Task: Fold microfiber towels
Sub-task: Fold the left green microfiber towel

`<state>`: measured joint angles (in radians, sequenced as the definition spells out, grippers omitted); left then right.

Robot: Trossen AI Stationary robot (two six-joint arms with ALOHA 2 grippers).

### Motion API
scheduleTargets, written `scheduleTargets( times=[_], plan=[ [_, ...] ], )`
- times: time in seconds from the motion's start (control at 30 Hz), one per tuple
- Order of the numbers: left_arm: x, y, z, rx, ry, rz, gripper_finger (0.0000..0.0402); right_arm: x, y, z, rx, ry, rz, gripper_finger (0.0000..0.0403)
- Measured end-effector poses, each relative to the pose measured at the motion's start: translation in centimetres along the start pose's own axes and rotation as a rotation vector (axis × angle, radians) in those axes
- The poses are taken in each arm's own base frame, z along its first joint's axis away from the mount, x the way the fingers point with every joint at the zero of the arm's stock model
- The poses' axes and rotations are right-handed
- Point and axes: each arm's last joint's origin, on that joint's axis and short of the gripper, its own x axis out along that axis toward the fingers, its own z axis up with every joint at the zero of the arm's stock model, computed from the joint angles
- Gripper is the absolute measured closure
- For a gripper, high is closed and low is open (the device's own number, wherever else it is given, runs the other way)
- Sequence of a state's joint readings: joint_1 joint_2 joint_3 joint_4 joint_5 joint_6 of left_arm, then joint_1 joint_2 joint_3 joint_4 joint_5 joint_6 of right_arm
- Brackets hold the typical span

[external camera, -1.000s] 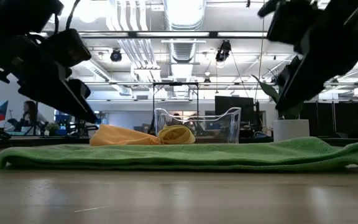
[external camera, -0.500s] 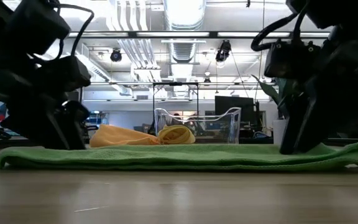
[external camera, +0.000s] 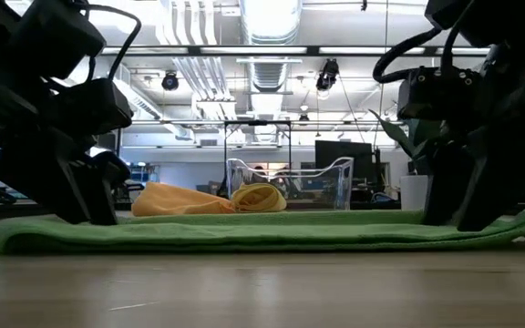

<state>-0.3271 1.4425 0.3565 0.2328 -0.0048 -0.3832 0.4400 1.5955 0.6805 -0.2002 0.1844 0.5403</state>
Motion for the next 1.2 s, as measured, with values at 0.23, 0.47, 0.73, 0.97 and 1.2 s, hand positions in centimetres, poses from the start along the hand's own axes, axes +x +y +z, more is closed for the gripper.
scheduleTargets(
  times=[0.23,0.47,0.73,0.97,1.2],
  plan=[
    [-1.5,-0.3,0.7,-0.004,-0.037,-0.017,0.0203,-1.5,-0.1,0.4,-0.018,0.006,-0.002,0.0069],
    [-3.7,-0.7,2.0,-0.006,-0.120,-0.012,0.0203,-4.0,0.2,2.1,-0.009,-0.064,-0.008,0.0069],
    [-5.0,-1.2,4.5,0.214,-0.242,0.022,0.0203,-4.5,0.5,2.9,0.268,-0.146,0.032,0.0069],
    [-4.3,-0.9,5.3,0.420,-0.195,0.002,0.0204,-3.4,1.7,4.0,0.451,-0.220,0.097,0.0070],
    [-3.8,0.0,4.4,0.450,-0.064,0.013,0.0204,-2.7,4.5,5.7,0.417,-0.231,0.143,0.0073]
  ],
)
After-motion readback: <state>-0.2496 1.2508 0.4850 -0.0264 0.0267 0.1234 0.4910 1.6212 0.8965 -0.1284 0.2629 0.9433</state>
